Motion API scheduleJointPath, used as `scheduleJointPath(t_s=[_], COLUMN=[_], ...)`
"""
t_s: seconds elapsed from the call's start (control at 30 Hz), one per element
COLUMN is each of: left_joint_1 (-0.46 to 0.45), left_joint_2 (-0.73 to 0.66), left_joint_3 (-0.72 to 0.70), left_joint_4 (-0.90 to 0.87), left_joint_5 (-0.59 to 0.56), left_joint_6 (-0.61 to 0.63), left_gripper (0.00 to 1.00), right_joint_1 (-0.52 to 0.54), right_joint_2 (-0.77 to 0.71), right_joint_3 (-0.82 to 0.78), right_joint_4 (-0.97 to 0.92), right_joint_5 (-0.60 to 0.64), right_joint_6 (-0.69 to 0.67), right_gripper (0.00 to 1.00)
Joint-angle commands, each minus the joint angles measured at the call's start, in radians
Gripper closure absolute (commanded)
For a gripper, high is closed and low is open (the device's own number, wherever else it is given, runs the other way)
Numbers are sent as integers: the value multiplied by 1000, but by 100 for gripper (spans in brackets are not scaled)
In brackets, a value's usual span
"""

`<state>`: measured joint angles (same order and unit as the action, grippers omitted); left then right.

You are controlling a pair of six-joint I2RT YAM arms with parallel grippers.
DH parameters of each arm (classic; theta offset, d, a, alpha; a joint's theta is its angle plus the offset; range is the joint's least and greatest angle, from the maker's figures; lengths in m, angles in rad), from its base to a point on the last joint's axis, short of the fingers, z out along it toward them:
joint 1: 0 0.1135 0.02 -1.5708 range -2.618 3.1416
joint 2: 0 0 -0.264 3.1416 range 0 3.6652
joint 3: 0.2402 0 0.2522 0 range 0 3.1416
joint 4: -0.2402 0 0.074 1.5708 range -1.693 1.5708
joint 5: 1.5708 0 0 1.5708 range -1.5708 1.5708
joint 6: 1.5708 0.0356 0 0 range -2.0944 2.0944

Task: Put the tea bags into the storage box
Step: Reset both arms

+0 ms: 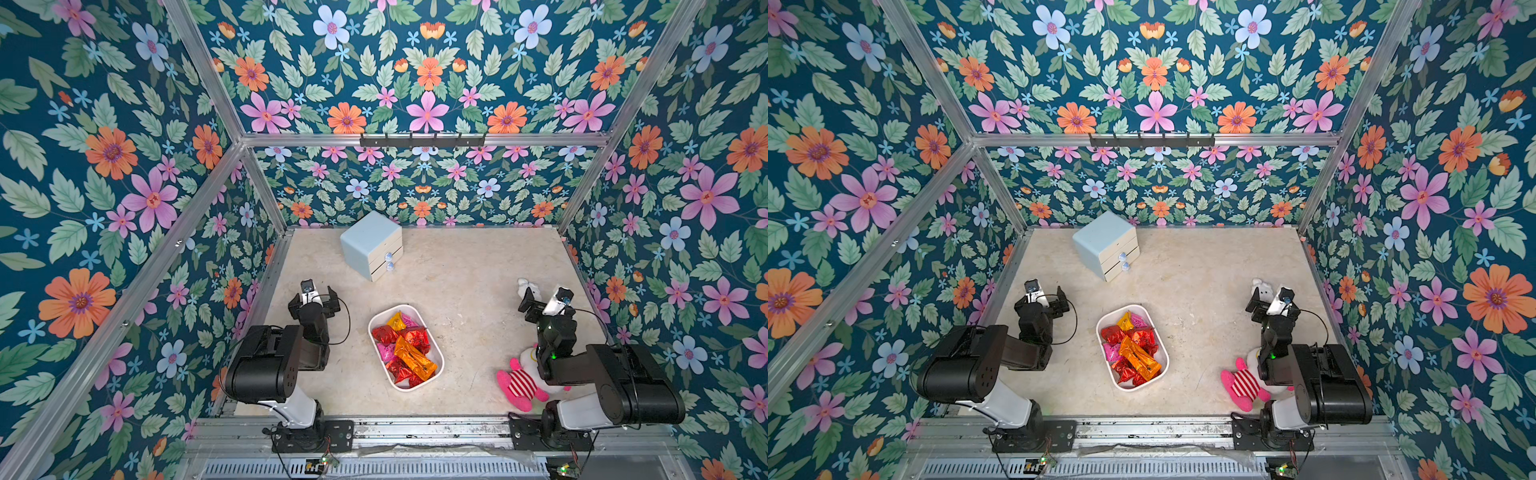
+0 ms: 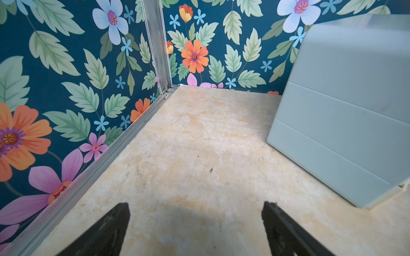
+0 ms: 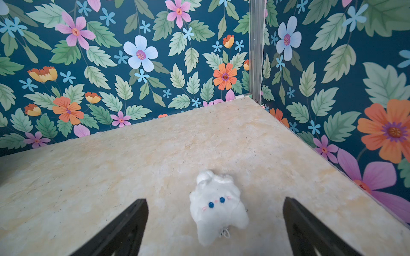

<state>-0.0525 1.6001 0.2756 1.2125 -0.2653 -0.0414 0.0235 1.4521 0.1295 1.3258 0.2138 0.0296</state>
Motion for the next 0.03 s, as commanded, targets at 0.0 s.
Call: scheduleJointPath(t_s=[0.0], left_joint_1=[0], left_joint_2=[0], left_joint_3=[1], left_joint_4=[23], left_joint_5=[0], left_joint_6=[11], left_gripper=[1], right_joint_1=[0], right_joint_2=[-1], right_joint_3=[0], right_joint_4=[25], right_joint_5=[-4], right_joint_6=[2], right_gripper=[1])
